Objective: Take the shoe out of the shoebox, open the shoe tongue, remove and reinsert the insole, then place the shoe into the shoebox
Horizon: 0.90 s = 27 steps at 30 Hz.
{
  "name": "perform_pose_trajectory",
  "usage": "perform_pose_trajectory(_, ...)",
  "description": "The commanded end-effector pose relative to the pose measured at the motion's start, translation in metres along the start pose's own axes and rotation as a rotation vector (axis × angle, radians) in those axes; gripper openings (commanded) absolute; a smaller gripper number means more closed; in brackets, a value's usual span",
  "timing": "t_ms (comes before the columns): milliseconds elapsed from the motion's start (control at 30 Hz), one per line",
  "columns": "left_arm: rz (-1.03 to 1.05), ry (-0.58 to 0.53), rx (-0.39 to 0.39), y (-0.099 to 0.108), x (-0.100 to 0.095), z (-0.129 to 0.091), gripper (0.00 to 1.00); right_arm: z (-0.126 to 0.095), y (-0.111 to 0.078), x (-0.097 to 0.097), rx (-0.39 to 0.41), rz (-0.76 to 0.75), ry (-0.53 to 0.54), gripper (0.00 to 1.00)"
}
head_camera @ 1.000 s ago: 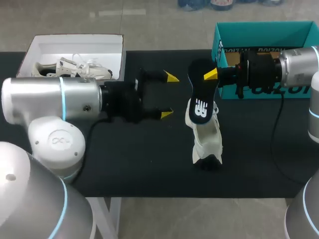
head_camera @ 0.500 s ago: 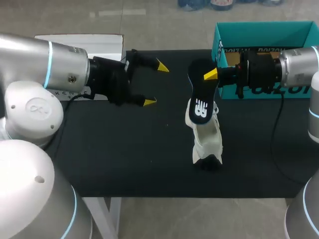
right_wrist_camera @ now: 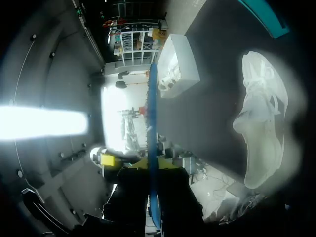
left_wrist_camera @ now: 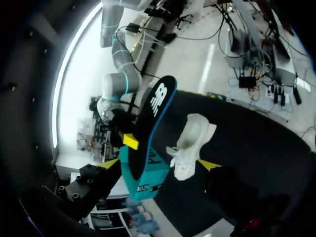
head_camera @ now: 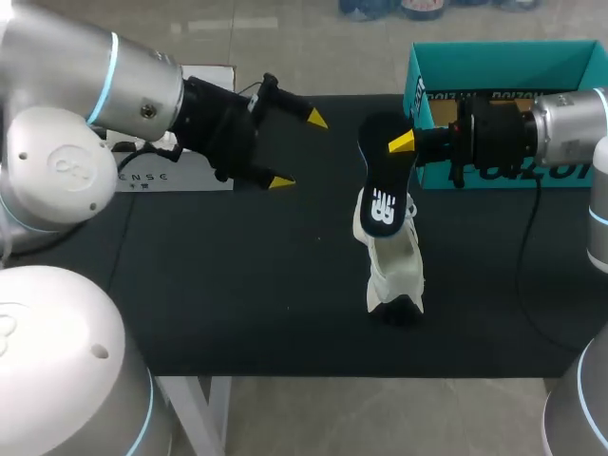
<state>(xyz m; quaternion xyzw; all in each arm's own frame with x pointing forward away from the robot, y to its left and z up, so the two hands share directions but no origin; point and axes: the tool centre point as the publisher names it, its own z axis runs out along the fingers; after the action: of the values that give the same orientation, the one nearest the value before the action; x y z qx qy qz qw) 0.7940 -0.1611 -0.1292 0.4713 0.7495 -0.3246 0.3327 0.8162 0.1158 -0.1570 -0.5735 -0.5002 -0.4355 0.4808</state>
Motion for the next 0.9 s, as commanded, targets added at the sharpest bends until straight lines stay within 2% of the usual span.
perform_pose_trajectory(33,0.0,0.044,-0.001,0.001,-0.003,0.0,1.0,0.001,-0.001,0.0,-0.004,0.0,0.0,0.0)
perform_pose_trajectory(300,0.0,0.044,-0.001,0.001,-0.003,0.0,1.0,0.001,-0.001,0.0,-0.004,0.0,0.0,0.0)
perform_pose_trajectory(367,0.033,0.168,-0.012,0.012,-0.018,-0.01,1.0,0.001,-0.001,0.0,-0.004,0.0,0.0,0.0)
perform_pose_trajectory(533,0.098,0.299,-0.058,0.029,-0.043,-0.023,1.0,0.001,-0.001,0.0,-0.004,0.0,0.0,0.0)
perform_pose_trajectory(667,0.129,0.412,-0.042,0.036,-0.056,-0.015,1.0,0.001,-0.001,0.0,-0.004,0.0,0.0,0.0)
perform_pose_trajectory(767,0.144,0.451,-0.01,0.038,-0.062,-0.011,1.0,0.001,-0.001,0.0,-0.004,0.0,0.0,0.0)
perform_pose_trajectory(900,0.167,0.489,-0.005,0.039,-0.069,-0.008,1.0,0.001,-0.001,0.0,-0.004,0.0,0.0,0.0)
